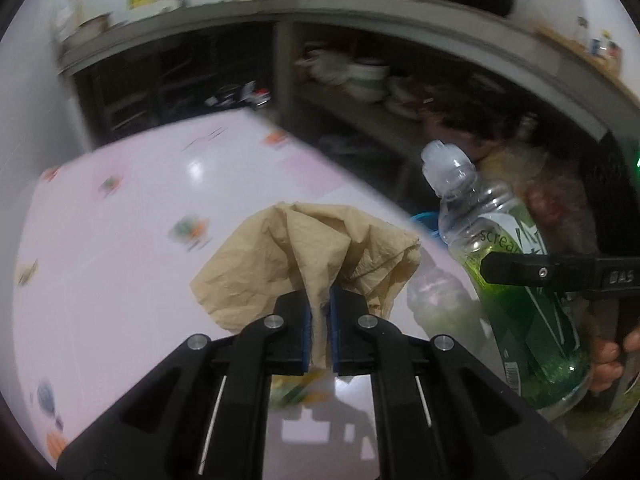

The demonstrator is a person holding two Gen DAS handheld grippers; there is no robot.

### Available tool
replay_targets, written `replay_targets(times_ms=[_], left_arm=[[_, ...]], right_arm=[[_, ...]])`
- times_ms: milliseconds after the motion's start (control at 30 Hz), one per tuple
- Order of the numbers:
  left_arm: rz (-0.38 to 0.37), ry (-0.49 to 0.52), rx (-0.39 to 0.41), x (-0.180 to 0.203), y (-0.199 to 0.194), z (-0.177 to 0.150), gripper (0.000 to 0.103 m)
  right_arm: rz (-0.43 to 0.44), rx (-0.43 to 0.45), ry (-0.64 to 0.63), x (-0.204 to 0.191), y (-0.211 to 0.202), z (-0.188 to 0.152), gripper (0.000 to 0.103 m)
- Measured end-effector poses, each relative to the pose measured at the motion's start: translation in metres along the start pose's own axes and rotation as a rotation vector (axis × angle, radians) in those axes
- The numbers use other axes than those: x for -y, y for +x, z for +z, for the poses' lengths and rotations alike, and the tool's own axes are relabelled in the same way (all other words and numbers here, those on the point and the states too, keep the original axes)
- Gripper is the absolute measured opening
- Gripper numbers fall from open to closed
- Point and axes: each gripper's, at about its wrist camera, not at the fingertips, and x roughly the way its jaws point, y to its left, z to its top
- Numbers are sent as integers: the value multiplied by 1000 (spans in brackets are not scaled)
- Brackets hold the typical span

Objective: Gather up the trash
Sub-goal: 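Lift the cloth and bottle and carry them toward the blue basket, then open both tools over the blue basket to drop cloth and bottle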

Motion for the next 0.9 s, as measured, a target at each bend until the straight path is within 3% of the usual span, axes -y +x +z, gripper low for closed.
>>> replay_targets(times_ms=[100,200,267,400,633,700,767,833,900], left_arm=[[-104,63,-6,41,21,35,6],[-219,97,-73,85,59,63,6],[-286,117,-151,115,96,80,6],[-350,151,-348,169,175,92,6],[-258,216,-556,226,298,89,7],[-232,223,-584,235,331,92,14],[-232,181,-602,241,362,96,34],[-219,151,-589,241,375,93,47],[-180,125,-581,238,387,94,52]], right_arm=[[-89,103,85,47,-45,2,65],[-174,154,188,97,-72,-4,65],[-238,169,261,131,-85,-14,65],[-292,152,400,188,-88,-39,65],[-315,109,546,248,-72,-68,65],[-321,104,561,256,-68,-73,65],[-327,98,577,263,-65,-75,65],[-329,92,592,269,-64,-79,65],[-334,84,599,274,-62,-81,65]])
